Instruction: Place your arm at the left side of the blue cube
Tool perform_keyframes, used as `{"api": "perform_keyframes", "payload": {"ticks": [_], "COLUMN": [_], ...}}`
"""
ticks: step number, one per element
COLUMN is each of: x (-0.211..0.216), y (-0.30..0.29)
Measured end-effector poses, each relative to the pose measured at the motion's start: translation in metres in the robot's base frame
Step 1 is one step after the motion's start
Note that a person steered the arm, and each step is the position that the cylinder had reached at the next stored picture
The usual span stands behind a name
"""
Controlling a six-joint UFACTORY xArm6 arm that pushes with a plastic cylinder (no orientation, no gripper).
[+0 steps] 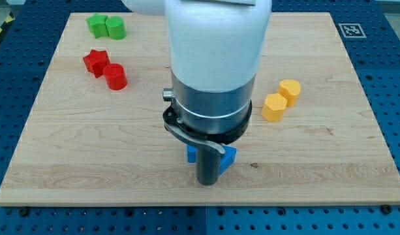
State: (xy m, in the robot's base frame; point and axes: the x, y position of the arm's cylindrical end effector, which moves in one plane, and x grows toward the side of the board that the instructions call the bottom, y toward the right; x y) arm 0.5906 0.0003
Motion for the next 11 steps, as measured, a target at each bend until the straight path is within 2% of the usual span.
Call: {"api": "perform_keyframes", "payload": {"ticks": [2,3,4,5,8,11], "x": [-0.010,-0.010,-0.031,-0.052,-0.054,-0.053], "y": [-0.044,-0.091,-0.100,-0.100,-0.090,-0.027]}}
